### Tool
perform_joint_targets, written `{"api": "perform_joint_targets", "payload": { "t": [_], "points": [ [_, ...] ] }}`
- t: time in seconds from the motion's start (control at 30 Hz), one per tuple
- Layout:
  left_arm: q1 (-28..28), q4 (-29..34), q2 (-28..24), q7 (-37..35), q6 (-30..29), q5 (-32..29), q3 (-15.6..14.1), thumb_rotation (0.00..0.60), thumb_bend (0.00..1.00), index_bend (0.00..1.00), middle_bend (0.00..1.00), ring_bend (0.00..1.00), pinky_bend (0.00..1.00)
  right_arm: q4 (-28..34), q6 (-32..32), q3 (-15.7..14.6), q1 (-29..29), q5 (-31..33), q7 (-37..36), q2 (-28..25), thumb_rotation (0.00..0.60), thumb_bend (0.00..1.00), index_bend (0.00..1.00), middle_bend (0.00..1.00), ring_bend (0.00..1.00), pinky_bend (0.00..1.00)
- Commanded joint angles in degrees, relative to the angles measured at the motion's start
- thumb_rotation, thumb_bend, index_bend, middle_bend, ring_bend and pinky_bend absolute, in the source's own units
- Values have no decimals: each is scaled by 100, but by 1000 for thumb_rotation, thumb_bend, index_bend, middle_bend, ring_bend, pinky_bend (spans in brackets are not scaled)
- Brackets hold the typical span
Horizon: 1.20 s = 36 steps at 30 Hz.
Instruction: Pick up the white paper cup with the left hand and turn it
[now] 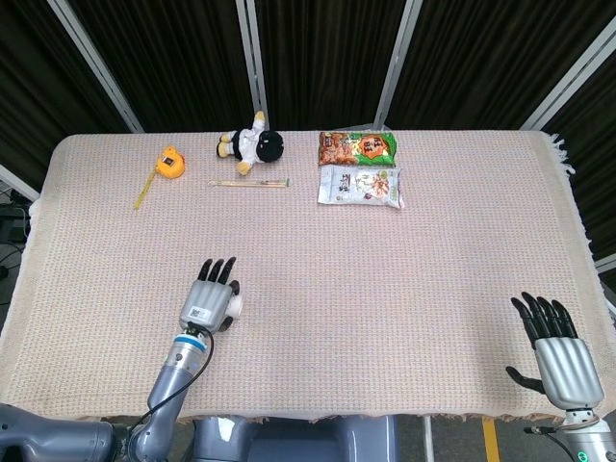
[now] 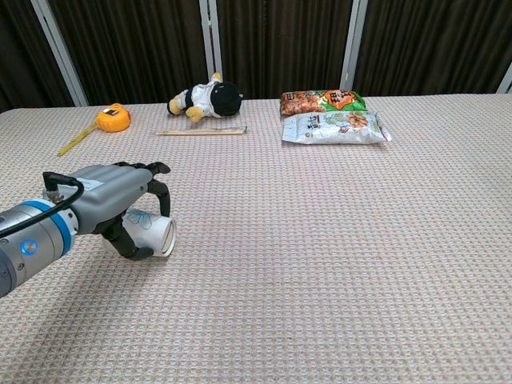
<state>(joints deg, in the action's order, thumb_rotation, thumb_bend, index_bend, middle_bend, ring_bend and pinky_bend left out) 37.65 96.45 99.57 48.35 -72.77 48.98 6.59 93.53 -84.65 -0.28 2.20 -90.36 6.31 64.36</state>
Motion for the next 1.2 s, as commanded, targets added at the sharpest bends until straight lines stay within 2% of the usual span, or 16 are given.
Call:
{"api": "perform_joint_targets", "payload": {
  "t": [0.03, 0.13, 0.3, 0.47, 0.63, 0.93, 1.0, 1.13, 1.2],
  "points": [
    [-182, 172, -68, -1068, 206, 418, 176, 600, 190, 416, 0, 0, 0, 7, -14, -8, -4, -21, 31, 13, 600, 31, 10, 0, 0, 0],
    [-321, 159, -81, -2097, 378, 841, 235, 600, 189, 416, 0, 0, 0, 4, -16, -3, -9, -3, 50, 23, 600, 31, 8, 0, 0, 0],
    [-476, -65, -54, -3621, 922, 1033, 298, 600, 189, 417, 0, 0, 0, -12, 3, 9, 3, 18, 31, 18, 600, 32, 12, 0, 0, 0],
    [-581, -494, 66, -4672, 1136, 1485, 278, 600, 187, 416, 0, 0, 0, -20, 19, 8, 8, 30, 38, 21, 600, 31, 13, 0, 0, 0],
    [-656, -785, 42, -5110, 1182, 1786, 196, 600, 189, 416, 0, 0, 0, -20, 31, 1, 13, 26, 80, 38, 600, 31, 11, 0, 0, 0],
    [-808, -1017, -223, -5451, 1371, 1786, 91, 600, 191, 401, 0, 0, 0, -17, 35, -6, 10, 29, 132, 54, 600, 33, 15, 0, 0, 0],
    [-861, -1000, -316, -5559, 1369, 1846, 62, 600, 189, 334, 0, 0, 0, -14, 40, -4, 12, 35, 147, 56, 600, 34, 15, 0, 0, 0],
    [-974, -1007, -538, -5671, 1285, 2051, -37, 600, 190, 29, 0, 0, 0, -10, 28, -11, 8, 20, 173, 64, 600, 31, 16, 0, 0, 0],
    [-1006, -1001, -599, -5716, 1251, 2119, -56, 600, 189, 0, 0, 0, 0, -11, 28, -13, 8, 16, 179, 66, 600, 31, 18, 0, 0, 0]
  ]
}}
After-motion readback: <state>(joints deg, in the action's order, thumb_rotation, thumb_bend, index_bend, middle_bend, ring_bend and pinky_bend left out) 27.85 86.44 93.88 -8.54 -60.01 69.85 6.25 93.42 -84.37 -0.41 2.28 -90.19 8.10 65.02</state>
